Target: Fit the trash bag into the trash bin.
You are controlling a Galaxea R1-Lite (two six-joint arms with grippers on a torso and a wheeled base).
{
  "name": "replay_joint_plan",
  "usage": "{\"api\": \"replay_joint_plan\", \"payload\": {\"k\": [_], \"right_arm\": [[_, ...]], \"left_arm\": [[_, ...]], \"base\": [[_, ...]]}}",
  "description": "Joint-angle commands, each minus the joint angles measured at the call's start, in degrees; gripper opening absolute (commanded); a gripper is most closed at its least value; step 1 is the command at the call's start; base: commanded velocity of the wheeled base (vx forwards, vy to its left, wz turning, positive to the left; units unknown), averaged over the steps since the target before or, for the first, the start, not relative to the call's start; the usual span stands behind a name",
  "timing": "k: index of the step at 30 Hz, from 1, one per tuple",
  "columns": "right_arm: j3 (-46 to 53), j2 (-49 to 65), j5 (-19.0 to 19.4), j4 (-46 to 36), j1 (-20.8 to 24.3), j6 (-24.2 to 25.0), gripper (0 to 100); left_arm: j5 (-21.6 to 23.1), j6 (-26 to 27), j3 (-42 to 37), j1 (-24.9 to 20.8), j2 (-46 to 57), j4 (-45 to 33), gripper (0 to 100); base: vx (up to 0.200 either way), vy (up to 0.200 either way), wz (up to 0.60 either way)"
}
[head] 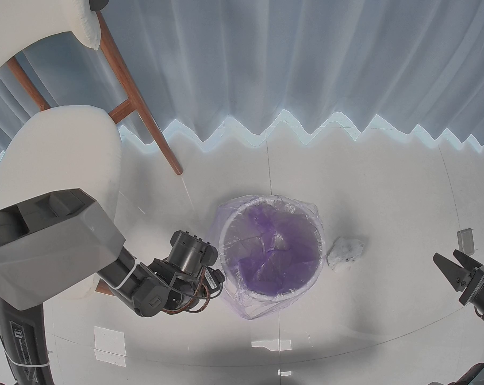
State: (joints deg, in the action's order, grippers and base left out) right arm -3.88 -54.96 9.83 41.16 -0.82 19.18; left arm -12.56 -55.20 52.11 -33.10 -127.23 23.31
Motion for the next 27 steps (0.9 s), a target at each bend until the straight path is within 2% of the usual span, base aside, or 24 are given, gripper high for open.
{"api": "replay_joint_plan", "payload": {"k": [1, 9, 13, 27], "right_arm": [[-0.08, -0.15, 0.02, -0.02, -0.06, -0.02, 100], [-0.17, -0.06, -0.07, -0.02, -0.06, -0.19, 100], [-0.69, -0.06, -0.07, -0.02, -0.24, -0.28, 100], [-1.4, 0.29, -0.25, -0.02, -0.41, -1.6, 100]], "left_arm": [[-0.1, -0.08, -0.08, 0.05, -2.05, 0.33, 100], [-0.1, 0.27, -2.72, -0.48, -5.22, 11.14, 100], [-0.1, -0.26, -3.86, -0.13, -6.54, 14.05, 100], [-0.19, -0.35, -3.6, 0.67, -8.12, 13.34, 100]], "base": [[0.0, 0.0, 0.0], [0.0, 0.0, 0.0], [0.0, 0.0, 0.0], [0.0, 0.0, 0.0]]}}
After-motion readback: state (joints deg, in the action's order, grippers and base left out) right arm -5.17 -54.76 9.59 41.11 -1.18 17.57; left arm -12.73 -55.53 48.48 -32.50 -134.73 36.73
